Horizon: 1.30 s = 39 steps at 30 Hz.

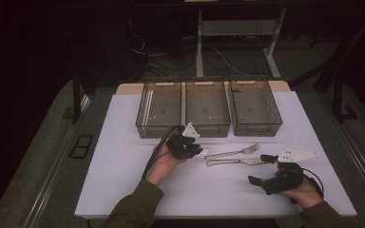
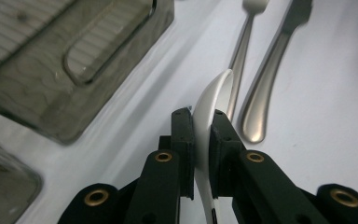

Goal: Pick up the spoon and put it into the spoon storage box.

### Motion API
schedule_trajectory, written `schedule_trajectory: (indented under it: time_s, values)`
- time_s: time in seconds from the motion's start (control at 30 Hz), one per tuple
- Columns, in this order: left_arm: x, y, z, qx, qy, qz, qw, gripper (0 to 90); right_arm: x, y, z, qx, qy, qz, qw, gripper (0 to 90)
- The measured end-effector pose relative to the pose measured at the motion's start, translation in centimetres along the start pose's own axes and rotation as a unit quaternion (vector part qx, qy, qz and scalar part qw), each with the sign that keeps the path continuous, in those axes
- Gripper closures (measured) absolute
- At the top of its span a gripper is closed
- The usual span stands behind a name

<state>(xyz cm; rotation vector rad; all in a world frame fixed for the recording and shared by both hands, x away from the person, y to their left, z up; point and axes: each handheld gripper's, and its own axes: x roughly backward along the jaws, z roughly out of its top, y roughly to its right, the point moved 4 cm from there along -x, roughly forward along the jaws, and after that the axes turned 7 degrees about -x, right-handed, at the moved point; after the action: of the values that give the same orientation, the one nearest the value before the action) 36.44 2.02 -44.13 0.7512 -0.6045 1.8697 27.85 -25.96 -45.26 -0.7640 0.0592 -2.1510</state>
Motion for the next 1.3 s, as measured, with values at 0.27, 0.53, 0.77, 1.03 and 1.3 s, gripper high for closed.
schedule_trajectory:
  time_s: [0.27,0.53,0.77,1.03,1.3]
  values:
    - [1.0,0.0,0.9,-0.004,0.016,-0.011,0.9998,81.9,-0.4,0.1,-0.3,0.002,-0.011,-0.008,0.9999,0.8]
    - [1.8,-0.7,1.7,-0.001,0.032,-0.021,0.9993,81.9,0.1,0.7,-0.7,-0.002,-0.015,-0.017,0.9997,0.8]
    - [2.3,-1.5,2.3,0.001,0.044,-0.028,0.9986,81.9,0.1,1.1,-0.9,0.007,-0.022,-0.014,0.9996,0.8]
    - [3.2,-3.1,4.3,-0.004,0.061,-0.016,0.998,81.8,0.4,1.1,-0.7,0.004,-0.012,-0.014,0.9998,0.8]
    - [3.6,-5.4,7.0,-0.013,0.075,0.001,0.9971,81.8,0.4,1.1,-0.6,0.003,-0.008,-0.014,0.9999,0.9]
